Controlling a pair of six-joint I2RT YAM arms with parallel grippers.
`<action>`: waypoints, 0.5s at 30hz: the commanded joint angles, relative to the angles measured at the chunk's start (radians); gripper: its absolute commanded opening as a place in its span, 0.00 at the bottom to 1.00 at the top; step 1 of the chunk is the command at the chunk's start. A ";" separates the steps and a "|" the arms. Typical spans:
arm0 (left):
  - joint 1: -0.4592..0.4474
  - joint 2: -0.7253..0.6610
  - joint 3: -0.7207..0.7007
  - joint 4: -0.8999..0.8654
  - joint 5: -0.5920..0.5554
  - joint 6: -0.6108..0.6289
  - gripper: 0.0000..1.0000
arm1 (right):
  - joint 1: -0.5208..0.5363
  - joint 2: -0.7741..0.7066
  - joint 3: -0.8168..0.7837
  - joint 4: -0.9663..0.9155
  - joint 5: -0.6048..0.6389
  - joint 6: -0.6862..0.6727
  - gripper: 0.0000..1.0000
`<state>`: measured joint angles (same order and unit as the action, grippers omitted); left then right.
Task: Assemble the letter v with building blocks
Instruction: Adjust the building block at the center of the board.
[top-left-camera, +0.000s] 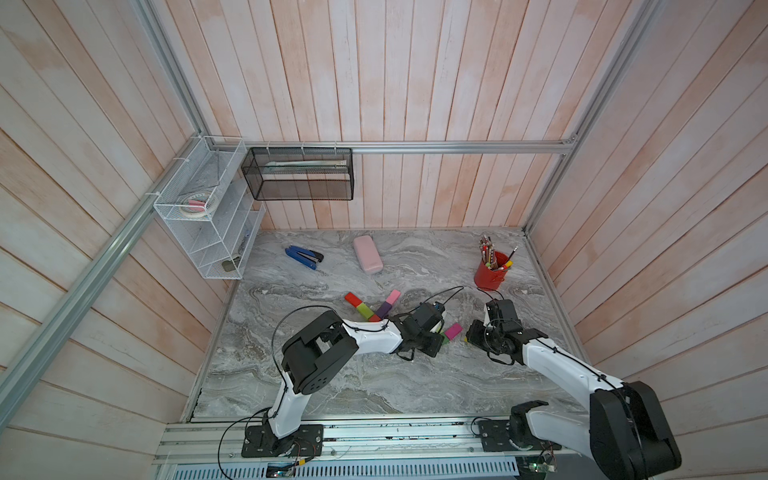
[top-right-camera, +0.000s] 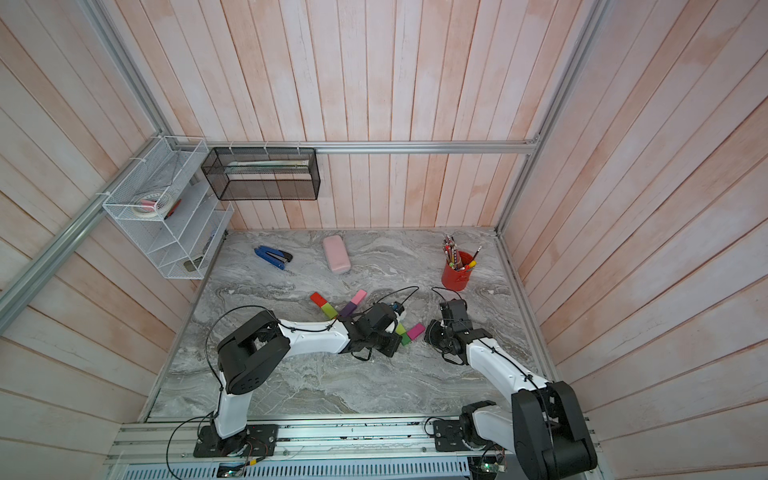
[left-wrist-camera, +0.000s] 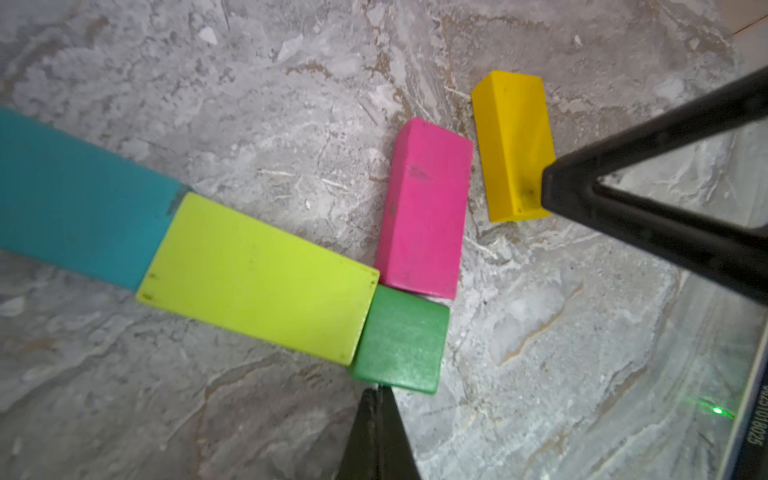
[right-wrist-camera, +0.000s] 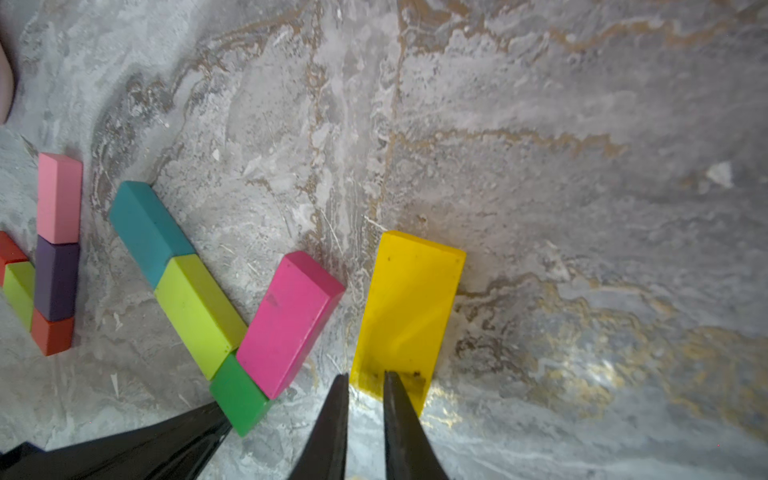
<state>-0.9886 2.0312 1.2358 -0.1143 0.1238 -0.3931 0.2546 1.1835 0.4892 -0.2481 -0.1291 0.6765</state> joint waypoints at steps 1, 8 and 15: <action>0.008 0.047 -0.004 -0.073 -0.038 -0.008 0.00 | 0.008 -0.008 -0.004 -0.012 -0.018 0.012 0.19; 0.008 0.043 -0.007 -0.072 -0.044 -0.013 0.00 | 0.028 0.017 -0.009 0.015 -0.031 0.018 0.19; 0.008 0.018 -0.031 -0.062 -0.069 -0.025 0.00 | 0.060 0.033 -0.008 0.039 -0.035 0.031 0.19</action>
<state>-0.9886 2.0342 1.2396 -0.1143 0.1143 -0.4057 0.3027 1.2053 0.4877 -0.2237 -0.1562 0.6914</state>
